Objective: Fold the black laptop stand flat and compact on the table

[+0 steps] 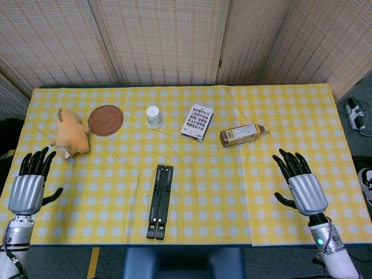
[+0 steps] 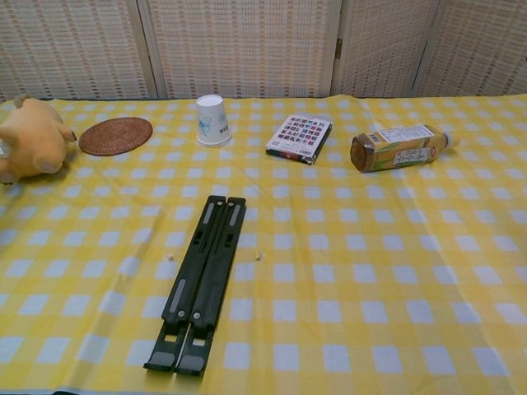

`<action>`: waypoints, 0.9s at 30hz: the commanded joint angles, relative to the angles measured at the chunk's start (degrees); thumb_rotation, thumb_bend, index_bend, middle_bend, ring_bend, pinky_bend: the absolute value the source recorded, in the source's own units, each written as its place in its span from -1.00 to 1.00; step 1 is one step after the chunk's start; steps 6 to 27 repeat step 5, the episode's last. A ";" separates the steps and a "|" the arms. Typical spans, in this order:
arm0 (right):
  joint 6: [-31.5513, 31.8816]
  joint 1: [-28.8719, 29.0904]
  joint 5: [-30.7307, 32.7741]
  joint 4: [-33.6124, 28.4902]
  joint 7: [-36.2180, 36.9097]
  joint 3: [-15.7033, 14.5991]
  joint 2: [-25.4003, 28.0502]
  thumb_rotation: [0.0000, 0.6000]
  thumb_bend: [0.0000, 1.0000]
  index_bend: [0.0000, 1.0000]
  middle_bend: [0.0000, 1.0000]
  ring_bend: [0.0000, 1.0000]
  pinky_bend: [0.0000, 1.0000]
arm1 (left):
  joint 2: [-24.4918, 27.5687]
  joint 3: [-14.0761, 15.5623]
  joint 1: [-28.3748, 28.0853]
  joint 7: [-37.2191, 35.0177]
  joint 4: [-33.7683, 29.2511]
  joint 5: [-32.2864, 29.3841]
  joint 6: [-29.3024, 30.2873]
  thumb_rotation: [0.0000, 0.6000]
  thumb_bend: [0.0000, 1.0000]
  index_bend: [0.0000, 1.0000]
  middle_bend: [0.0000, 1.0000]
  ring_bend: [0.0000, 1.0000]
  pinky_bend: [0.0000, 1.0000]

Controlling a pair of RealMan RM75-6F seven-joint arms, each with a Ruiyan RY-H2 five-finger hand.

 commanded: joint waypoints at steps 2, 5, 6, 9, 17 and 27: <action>3.70 -4.96 -1.99 2.14 3.26 -0.27 0.55 1.00 -0.50 -1.00 -1.00 -1.00 -1.00 | 0.40 1.41 3.20 0.17 -1.39 2.34 4.09 1.00 -0.52 -0.87 -0.97 -1.00 -1.00; 4.55 -6.63 -3.07 1.94 3.14 0.13 0.63 1.00 -0.50 -1.00 -1.00 -1.00 -1.00 | 0.54 1.87 4.37 0.09 -2.14 3.61 5.30 1.00 -0.52 -0.87 -0.97 -1.00 -1.00; 4.55 -6.63 -3.07 1.94 3.14 0.13 0.63 1.00 -0.50 -1.00 -1.00 -1.00 -1.00 | 0.54 1.87 4.37 0.09 -2.14 3.61 5.30 1.00 -0.52 -0.87 -0.97 -1.00 -1.00; 4.55 -6.63 -3.07 1.94 3.14 0.13 0.63 1.00 -0.50 -1.00 -1.00 -1.00 -1.00 | 0.54 1.87 4.37 0.09 -2.14 3.61 5.30 1.00 -0.52 -0.87 -0.97 -1.00 -1.00; 4.55 -6.63 -3.07 1.94 3.14 0.13 0.63 1.00 -0.50 -1.00 -1.00 -1.00 -1.00 | 0.54 1.87 4.37 0.09 -2.14 3.61 5.30 1.00 -0.52 -0.87 -0.97 -1.00 -1.00; 4.55 -6.63 -3.07 1.94 3.14 0.13 0.63 1.00 -0.50 -1.00 -1.00 -1.00 -1.00 | 0.54 1.87 4.37 0.09 -2.14 3.61 5.30 1.00 -0.52 -0.87 -0.97 -1.00 -1.00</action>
